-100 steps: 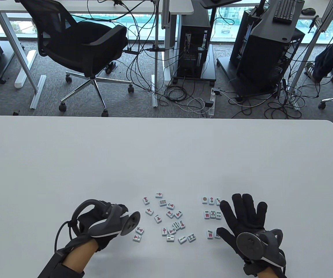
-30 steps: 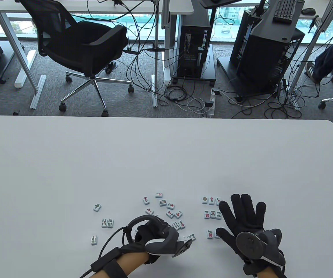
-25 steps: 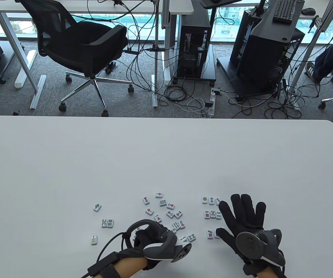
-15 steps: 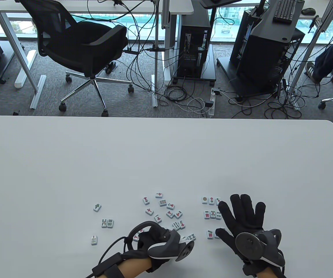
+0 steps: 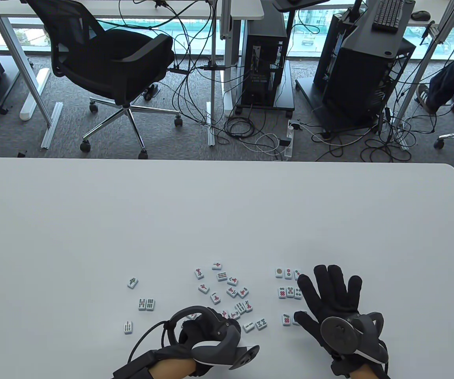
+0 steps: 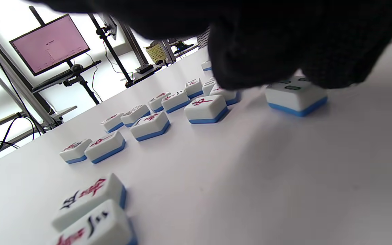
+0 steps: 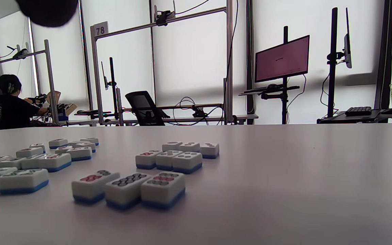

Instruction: Mahjong suit sorting

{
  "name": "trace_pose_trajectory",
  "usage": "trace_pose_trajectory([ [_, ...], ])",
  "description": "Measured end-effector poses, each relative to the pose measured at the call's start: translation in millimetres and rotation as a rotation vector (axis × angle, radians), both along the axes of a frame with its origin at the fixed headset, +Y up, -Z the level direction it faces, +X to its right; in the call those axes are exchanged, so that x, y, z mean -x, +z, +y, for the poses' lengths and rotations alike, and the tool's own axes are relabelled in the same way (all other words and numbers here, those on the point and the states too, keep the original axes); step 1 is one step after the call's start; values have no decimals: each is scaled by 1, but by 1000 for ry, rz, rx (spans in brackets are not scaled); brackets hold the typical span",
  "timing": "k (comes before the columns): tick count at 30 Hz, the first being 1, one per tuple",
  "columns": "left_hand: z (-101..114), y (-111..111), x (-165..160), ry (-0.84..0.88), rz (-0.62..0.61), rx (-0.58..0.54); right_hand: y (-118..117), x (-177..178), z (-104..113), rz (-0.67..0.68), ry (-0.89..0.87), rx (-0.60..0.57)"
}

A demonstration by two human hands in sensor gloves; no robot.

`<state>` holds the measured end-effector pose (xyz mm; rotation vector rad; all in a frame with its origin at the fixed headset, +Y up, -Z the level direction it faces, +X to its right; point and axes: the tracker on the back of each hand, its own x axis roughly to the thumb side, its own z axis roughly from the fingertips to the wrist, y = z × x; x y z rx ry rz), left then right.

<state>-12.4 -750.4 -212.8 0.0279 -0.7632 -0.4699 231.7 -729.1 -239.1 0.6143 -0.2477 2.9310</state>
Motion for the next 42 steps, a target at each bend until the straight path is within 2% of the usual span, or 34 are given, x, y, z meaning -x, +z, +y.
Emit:
trace_pose_trajectory([
  [5, -11, -2, -3, -46, -7, 26, -1, -1, 0, -1, -1, 2],
  [11, -12, -8, -4, -24, -7, 109, -1, 0, 0, -2, 3, 6],
  [15, -7, -14, 5, 28, -14, 115, -1, 0, 0, -3, 0, 4],
  [21, 25, -36, 44, 95, 44, 50, -1, -1, 0, -8, -3, 6],
  [25, 45, -64, 90, 36, 201, -78, -1, -2, 0, -10, -5, 6],
  [27, 47, -77, 112, 32, 291, -81, -2, -2, 0, -8, -8, 7],
  [31, 32, -99, 142, 25, 450, 7, -2, -2, -2, -10, 2, 14],
  [34, 18, -108, 148, -52, 486, 2, -2, -2, -2, -12, 5, 15],
  [37, 6, -114, 151, -74, 511, 45, -2, -2, -2, -13, 6, 14],
  [42, -7, -119, 156, -124, 538, 56, -3, -3, -2, -15, -1, 18],
])
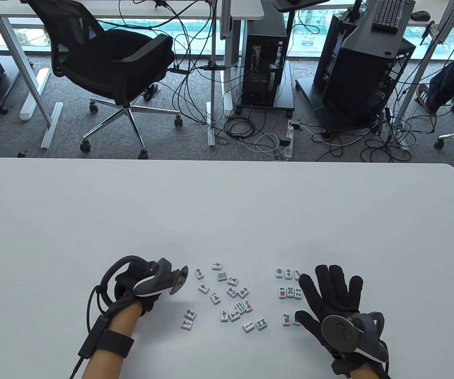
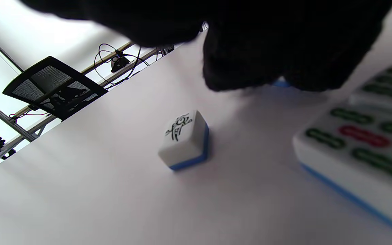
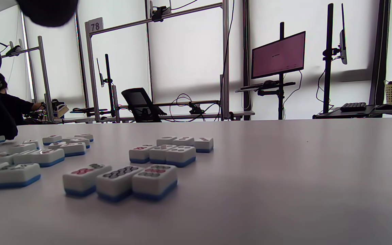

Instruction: Mahjong suit sorting

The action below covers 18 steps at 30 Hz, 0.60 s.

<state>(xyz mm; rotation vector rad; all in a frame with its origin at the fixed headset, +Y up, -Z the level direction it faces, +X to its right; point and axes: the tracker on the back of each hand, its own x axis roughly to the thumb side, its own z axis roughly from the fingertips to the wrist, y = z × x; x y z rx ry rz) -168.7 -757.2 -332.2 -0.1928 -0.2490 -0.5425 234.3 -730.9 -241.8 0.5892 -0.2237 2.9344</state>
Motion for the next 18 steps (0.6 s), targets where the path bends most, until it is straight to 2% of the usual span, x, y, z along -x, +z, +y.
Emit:
trace_pose_trajectory([
  [3, -1, 0, 3, 20, 8, -20, 0, 0, 0, -1, -4, 1],
  [7, 2, 0, 4, 6, 33, 11, 0, 0, 0, 0, -5, 0],
  [12, 25, 3, -6, 68, 31, -29, 0, -1, 1, 1, -13, -5],
  [15, 40, 12, -27, 111, -67, -75, 0, -1, 0, 3, -17, -5],
  [18, 47, 31, -65, 122, -269, -129, 0, -1, 0, 4, -19, -6],
])
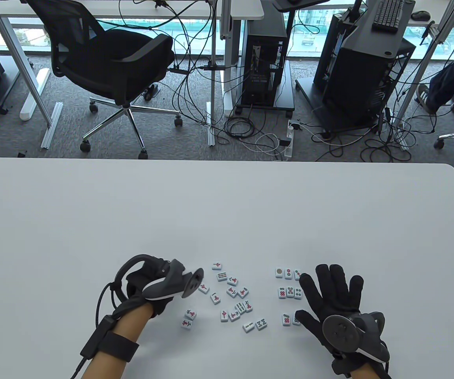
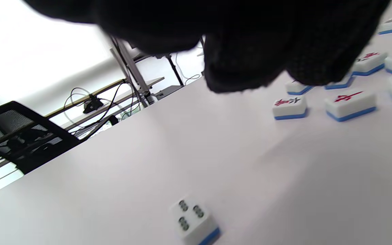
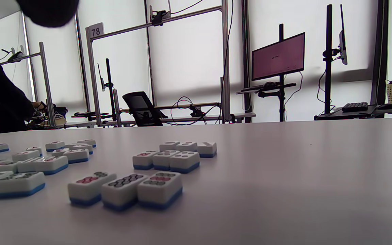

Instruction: Mahjong suit sorting

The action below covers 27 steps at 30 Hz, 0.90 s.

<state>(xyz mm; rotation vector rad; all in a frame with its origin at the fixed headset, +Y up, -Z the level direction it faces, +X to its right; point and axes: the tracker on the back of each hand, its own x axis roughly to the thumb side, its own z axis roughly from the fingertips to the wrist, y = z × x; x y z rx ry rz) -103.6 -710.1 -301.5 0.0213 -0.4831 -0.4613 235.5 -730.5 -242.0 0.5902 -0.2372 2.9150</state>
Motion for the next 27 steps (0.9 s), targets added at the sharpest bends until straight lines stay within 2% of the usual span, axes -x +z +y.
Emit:
trace_pose_trajectory([
  [4, -6, 27, -52, -8, -245, -40, 1, 0, 0, 1, 1, -7],
  [9, -16, 45, -94, 10, -392, -3, 1, 0, 1, 3, -7, -11],
  [16, -34, 48, -121, -25, -429, 69, 1, 0, 1, 6, -13, -12],
  [27, -49, 49, -132, -58, -443, 111, 1, 0, 1, 7, -14, -12],
])
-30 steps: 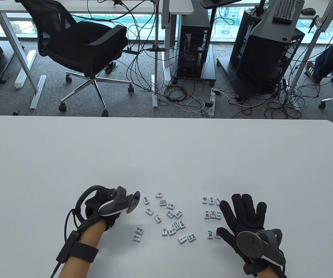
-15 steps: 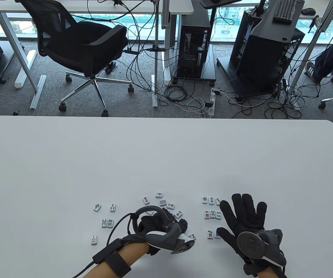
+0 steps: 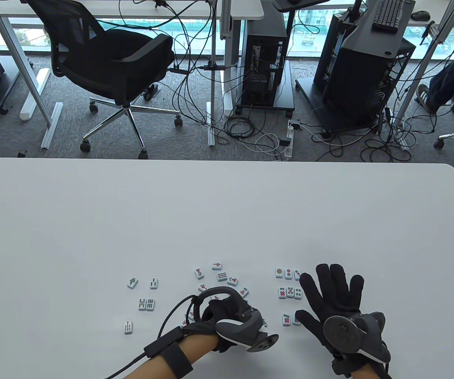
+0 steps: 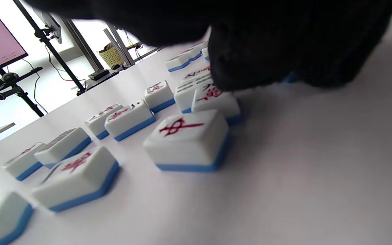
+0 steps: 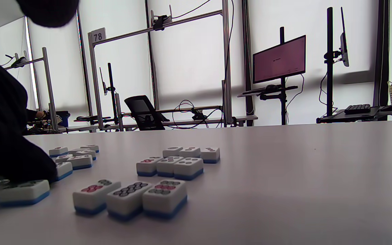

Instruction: Mahjong suit sorting

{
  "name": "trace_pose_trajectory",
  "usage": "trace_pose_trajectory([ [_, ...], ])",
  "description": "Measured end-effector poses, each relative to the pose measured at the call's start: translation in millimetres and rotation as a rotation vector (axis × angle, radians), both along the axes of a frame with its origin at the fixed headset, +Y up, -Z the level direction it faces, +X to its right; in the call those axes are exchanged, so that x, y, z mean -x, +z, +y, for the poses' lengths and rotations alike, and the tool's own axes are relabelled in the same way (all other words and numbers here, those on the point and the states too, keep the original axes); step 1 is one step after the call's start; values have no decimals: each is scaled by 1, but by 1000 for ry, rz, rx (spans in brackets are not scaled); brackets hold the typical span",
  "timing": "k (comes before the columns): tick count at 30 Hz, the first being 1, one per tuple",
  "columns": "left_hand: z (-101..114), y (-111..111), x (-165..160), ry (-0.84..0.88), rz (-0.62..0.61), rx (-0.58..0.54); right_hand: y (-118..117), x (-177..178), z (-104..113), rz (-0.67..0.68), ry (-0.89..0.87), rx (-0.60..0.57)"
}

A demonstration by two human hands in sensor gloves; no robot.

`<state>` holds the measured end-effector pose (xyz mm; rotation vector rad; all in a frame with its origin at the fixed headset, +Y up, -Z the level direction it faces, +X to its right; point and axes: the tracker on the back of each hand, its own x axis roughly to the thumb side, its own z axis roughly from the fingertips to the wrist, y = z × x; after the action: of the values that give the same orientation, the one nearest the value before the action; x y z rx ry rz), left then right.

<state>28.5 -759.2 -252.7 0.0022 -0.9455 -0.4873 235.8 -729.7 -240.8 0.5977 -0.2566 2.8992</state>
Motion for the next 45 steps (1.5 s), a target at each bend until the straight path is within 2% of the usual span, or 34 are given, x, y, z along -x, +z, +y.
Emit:
trace_pose_trajectory([
  [6, 2, -3, 1, 20, 3, 54, 0, 0, 0, 0, 0, 0],
  [10, 18, -7, 14, 84, 32, 39, 1, 0, 2, 0, -3, -1],
  [16, 58, -25, 76, 109, 205, -41, 0, 0, 1, -1, 4, 0],
  [20, 70, -42, 133, 141, 392, -71, 0, 0, 0, 0, 13, 1],
  [26, 49, -62, 199, 73, 632, -76, 0, 1, -1, -3, 29, 6],
  [31, 25, -71, 228, 5, 741, -49, 0, 2, -1, -5, 31, 8],
  [43, 2, -76, 227, -48, 755, -11, 0, 2, 1, -12, 38, 22],
  [45, 3, -74, 226, -63, 753, -28, 0, 2, 1, -13, 35, 23],
])
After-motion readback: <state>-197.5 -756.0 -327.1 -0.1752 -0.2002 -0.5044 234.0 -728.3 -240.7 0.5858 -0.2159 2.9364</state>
